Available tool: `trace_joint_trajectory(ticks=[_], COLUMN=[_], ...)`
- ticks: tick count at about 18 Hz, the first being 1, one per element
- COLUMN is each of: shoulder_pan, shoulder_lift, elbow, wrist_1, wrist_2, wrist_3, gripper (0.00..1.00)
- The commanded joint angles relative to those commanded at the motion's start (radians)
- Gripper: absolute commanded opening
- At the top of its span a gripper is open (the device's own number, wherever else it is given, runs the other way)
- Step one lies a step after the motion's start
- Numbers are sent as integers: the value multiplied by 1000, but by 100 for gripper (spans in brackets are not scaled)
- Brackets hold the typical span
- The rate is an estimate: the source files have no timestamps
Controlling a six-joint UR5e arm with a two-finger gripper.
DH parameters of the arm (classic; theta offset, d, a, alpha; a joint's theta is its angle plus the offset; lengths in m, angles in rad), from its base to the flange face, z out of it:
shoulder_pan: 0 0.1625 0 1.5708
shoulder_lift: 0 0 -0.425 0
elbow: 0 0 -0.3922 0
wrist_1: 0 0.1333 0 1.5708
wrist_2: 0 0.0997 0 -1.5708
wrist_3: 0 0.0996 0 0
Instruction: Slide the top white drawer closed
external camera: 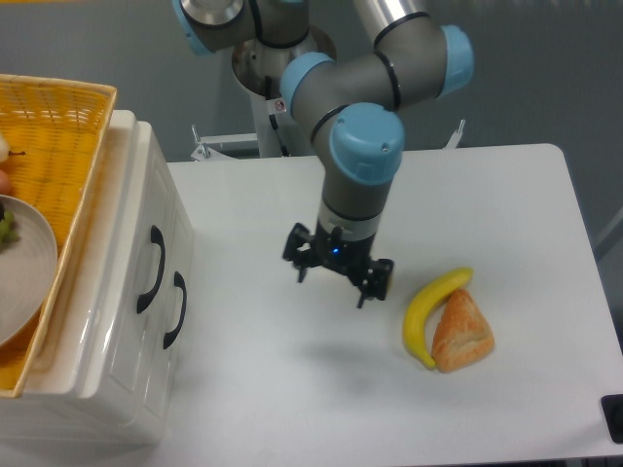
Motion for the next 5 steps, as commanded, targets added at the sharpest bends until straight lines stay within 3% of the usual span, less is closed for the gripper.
trace_joint_trajectory(ticks=[5], shoulder_pan=[37], shoulder_lift=[0], elbow=[-2], wrist_1=[0], wrist_2=[26], wrist_3=[40], gripper=[100])
